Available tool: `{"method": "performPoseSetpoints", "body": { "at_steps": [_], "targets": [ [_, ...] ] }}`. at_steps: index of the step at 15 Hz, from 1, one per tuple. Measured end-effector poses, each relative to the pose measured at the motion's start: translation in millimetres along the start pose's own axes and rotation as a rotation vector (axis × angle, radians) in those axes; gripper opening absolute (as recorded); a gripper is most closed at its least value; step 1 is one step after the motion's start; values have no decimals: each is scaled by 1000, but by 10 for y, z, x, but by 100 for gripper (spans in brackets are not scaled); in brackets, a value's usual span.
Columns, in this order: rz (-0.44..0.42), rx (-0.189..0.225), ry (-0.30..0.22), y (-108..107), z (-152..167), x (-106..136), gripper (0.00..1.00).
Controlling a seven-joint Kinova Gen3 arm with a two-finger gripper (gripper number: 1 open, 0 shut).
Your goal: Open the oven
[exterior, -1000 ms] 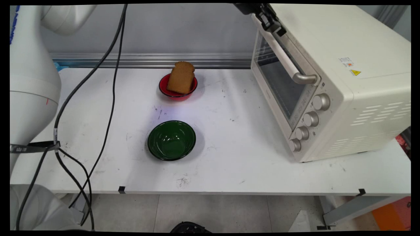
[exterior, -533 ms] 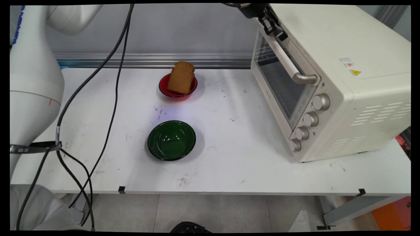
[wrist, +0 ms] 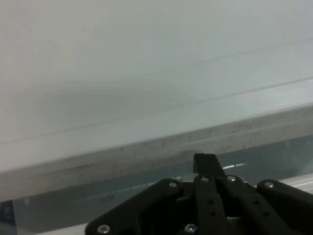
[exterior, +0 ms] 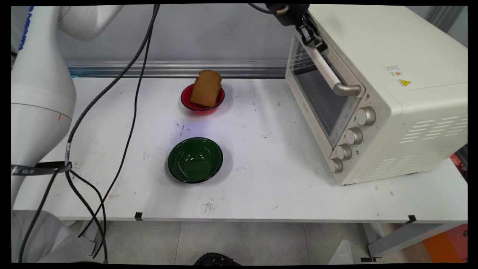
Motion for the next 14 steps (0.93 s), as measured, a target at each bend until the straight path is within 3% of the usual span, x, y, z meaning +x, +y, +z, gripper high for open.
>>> {"method": "performPoseSetpoints", "body": {
  "at_steps": [14],
  "targets": [
    [37,-5,-35,64,-75,-145,0]
  ]
}}
